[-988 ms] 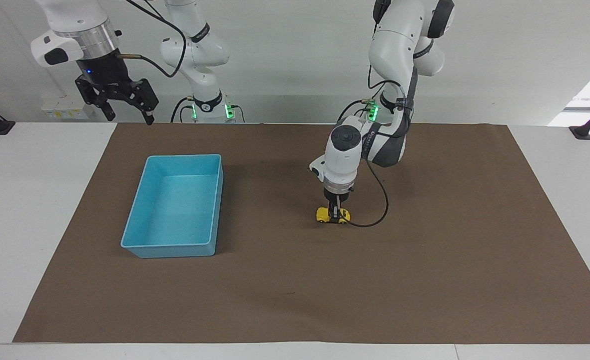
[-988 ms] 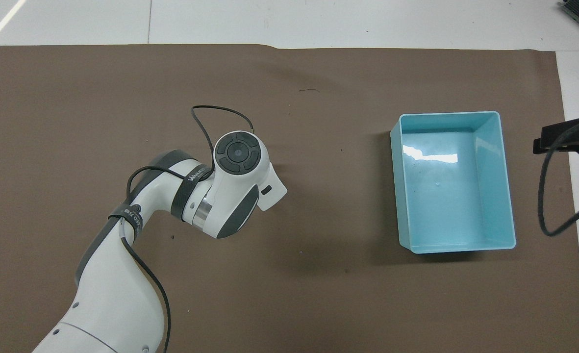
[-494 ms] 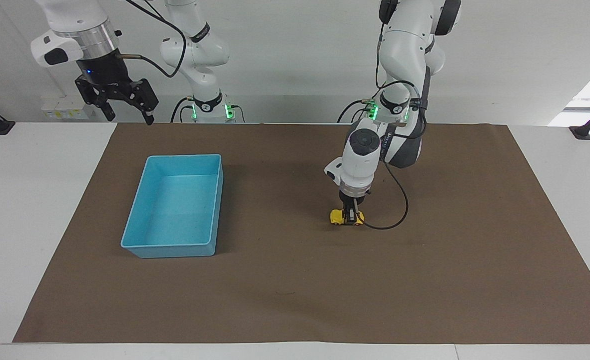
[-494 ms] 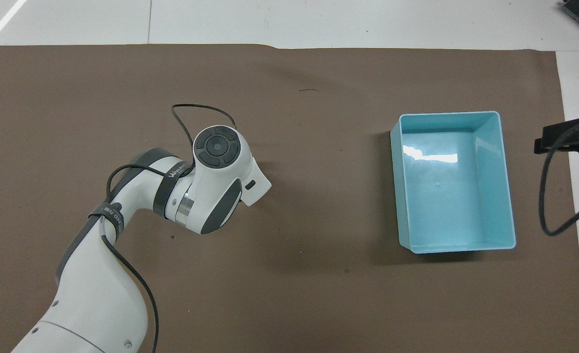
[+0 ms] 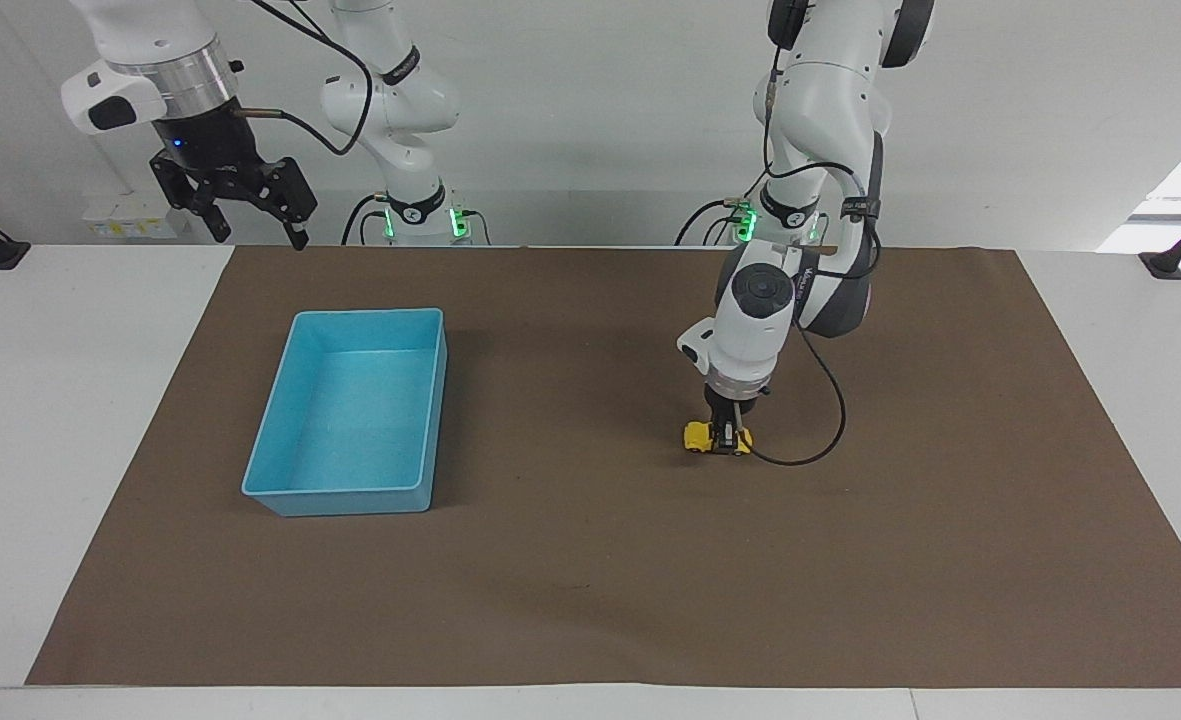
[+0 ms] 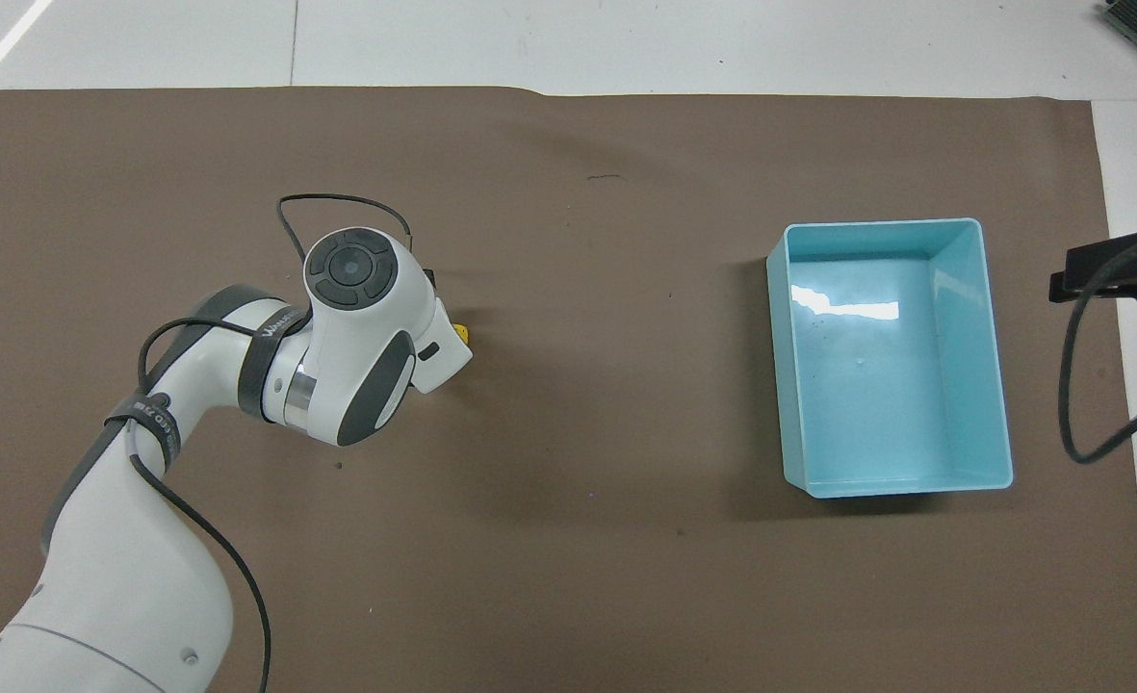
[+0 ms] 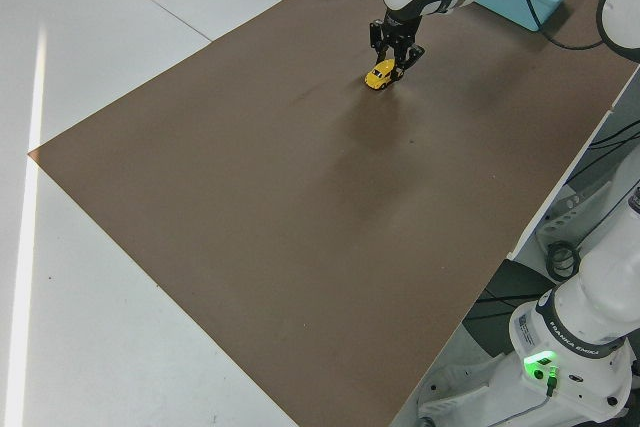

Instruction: Wind up and store yellow beetle car

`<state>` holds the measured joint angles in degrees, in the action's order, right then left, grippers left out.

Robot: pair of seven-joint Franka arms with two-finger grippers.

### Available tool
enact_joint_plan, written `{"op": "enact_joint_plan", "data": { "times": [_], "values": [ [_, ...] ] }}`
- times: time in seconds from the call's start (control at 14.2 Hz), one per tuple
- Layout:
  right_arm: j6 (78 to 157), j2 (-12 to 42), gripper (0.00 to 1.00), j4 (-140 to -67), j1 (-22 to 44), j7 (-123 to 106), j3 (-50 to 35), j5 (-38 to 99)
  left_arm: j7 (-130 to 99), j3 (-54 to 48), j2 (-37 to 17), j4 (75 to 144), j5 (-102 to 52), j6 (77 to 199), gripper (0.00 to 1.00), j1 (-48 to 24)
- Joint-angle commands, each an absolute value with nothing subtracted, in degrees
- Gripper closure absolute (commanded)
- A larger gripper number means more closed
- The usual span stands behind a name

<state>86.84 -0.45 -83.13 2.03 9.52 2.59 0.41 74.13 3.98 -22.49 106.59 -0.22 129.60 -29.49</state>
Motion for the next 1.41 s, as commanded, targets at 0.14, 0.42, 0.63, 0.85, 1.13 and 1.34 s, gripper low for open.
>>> {"op": "enact_joint_plan", "data": {
  "times": [0.14, 0.42, 0.63, 0.85, 1.13, 1.34],
  "values": [
    [86.6, -0.5, 0.0, -82.8, 1.5, 10.1, 2.5, 1.5, 80.4, 4.0, -23.6, 109.8, 1.2, 133.5, 1.0, -26.2],
    [86.6, -0.5, 0.0, -82.9, 1.5, 10.1, 2.5, 1.5, 82.4, 4.0, -23.6, 110.0, 1.1, 133.6, 1.0, -25.0],
    [86.6, -0.5, 0.0, -82.8, 1.5, 10.1, 2.5, 1.5, 82.2, 4.0, -23.6, 109.4, 1.2, 132.7, 0.45, -25.9],
    [86.6, -0.5, 0.0, -82.9, 1.5, 10.1, 2.5, 1.5, 81.7, 3.9, -20.4, 109.2, 1.1, 131.6, 0.0, -27.5],
    [86.6, -0.5, 0.0, -82.9, 1.5, 10.1, 2.5, 1.4, 79.6, 4.0, -13.1, 109.0, 1.1, 126.9, 0.0, -27.4],
    [86.6, -0.5, 0.0, -82.9, 1.5, 10.1, 2.5, 1.4, 71.8, 4.2, -10.8, 108.6, 1.1, 124.6, 0.0, -26.8]
  ]
}}
